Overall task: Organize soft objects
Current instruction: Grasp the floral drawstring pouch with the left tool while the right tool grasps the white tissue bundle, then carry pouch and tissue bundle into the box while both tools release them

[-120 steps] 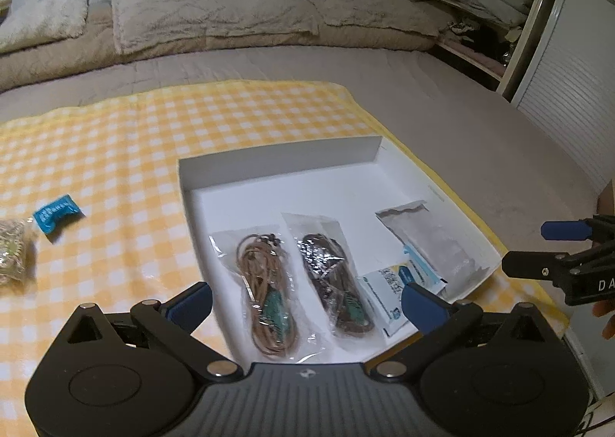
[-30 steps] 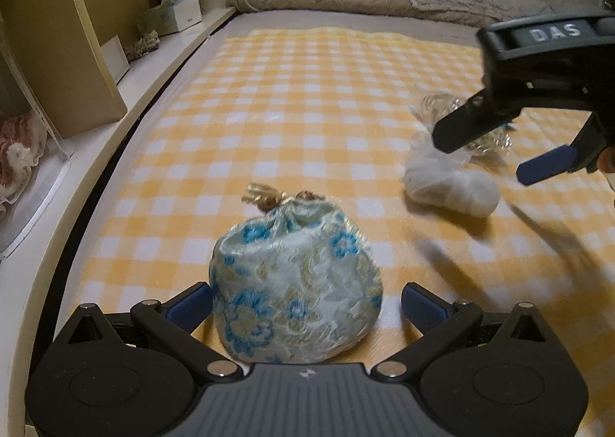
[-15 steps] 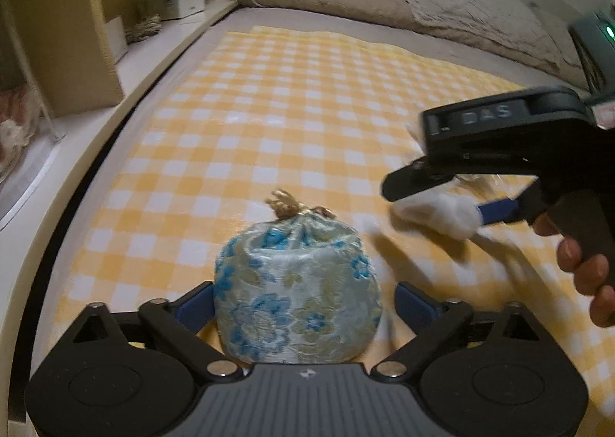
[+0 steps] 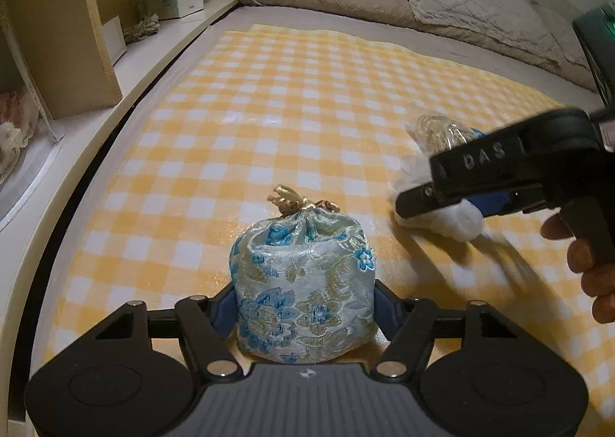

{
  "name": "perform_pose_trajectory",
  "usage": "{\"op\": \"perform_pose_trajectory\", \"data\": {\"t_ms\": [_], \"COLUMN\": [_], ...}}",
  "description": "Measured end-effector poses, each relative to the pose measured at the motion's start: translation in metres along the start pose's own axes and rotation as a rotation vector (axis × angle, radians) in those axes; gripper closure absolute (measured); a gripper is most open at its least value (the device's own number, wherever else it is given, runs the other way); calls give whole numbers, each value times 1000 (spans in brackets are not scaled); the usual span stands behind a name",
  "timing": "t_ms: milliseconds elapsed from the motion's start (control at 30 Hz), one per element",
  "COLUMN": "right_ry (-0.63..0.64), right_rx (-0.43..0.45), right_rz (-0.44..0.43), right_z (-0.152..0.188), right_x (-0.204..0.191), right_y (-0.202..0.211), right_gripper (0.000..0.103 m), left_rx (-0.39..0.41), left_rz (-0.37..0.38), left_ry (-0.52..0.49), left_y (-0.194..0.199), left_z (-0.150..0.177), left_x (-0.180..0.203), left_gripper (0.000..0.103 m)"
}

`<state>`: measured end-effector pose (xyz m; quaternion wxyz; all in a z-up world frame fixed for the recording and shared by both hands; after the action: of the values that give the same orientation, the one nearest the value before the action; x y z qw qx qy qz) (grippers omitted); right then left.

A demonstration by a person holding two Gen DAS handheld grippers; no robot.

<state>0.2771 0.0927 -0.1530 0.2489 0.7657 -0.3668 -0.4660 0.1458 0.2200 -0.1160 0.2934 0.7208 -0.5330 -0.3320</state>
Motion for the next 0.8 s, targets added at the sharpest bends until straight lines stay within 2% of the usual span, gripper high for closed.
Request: {"op": "perform_pose_trajectory", "data": {"t_ms": [133, 233, 800], "right_ry": [49, 108, 226], "right_rx": [-16, -20, 42], "right_rz": [-17, -22, -50], "right_z": [1, 3, 2], "right_x": [-3, -8, -7], "right_y": [5, 12, 70], "right_gripper": [49, 50, 50], "left_rx": [0, 1, 92], "left_rz": [1, 3, 19], "left_ry": [10, 24, 83], "left_y": [2, 5, 36], "left_z": [0, -2, -28], "left_x": [-2, -2, 10], "left_gripper": [37, 45, 47]}}
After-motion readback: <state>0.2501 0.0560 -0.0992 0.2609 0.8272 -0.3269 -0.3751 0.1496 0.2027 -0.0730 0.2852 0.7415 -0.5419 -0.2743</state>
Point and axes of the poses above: each gripper's, at about its wrist camera, not at the fingertips, and y roughly against the way its jaws point, x to its right, z to its underside, the point moved 3 cm from there along -y, roughly the way its jaws point, and after that the axes turned 14 degrees about -z, right-handed, at the moved point
